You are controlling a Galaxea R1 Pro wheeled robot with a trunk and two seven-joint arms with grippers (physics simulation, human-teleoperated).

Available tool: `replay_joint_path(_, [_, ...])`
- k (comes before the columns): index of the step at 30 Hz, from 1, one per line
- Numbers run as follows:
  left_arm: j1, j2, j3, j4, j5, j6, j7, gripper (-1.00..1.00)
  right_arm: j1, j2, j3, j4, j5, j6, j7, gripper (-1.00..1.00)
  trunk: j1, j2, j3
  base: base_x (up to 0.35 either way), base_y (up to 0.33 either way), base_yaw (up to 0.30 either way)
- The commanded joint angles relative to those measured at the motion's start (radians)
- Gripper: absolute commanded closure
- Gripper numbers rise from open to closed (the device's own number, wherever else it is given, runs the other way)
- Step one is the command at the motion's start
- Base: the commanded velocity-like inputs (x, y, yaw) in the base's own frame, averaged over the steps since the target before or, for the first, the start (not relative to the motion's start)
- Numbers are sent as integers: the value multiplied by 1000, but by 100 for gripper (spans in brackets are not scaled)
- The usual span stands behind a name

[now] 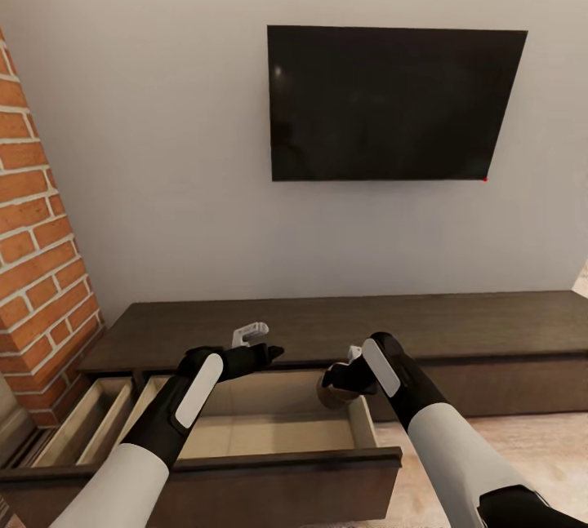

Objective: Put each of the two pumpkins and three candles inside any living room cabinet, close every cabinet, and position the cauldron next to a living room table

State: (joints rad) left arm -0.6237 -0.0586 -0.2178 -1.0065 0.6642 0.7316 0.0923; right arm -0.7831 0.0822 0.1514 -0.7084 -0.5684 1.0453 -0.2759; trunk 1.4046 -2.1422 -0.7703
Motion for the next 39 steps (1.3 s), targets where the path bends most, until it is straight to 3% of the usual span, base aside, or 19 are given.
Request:
replay_joint_path(1, [-1, 0, -1, -1, 11, 3, 9, -100, -1, 0, 4, -1, -11, 2, -7, 100, 4, -8, -4, 0, 0, -3])
replay_joint_path(15, [-1, 0, 0, -2, 11, 3, 6, -100, -1, 9, 14, 1, -8, 2, -2, 100, 57, -106, -48, 0, 0, 192])
replay_joint_path(20, [0, 0, 0, -3, 11, 3, 6, -100, -1, 8, 64, 1, -8, 2, -2, 100, 77, -141, -64, 0, 0, 20])
replay_joint_path(21, [0, 0, 0, -4, 11, 3, 6, -100, -1, 8, 95, 7, -8, -10, -1, 100, 80, -148, -68, 0, 0, 72])
replay_joint_path(24, [0, 0, 0, -5, 12, 3, 6, -100, -1, 8, 109, 31, -8, -43, -1, 100, 92, -169, -80, 0, 0, 94])
replay_joint_path(32, [0, 0, 2, -13, 14, 3, 3, -100, -2, 10, 117, 123, -10, -182, 0, 100, 123, -225, -115, 0, 0, 122])
replay_joint_path(39, [0, 0, 3, -22, 15, 4, 3, -100, -3, 10, 118, 173, -7, -241, 35, 100, 149, -274, -147, 0, 0, 129])
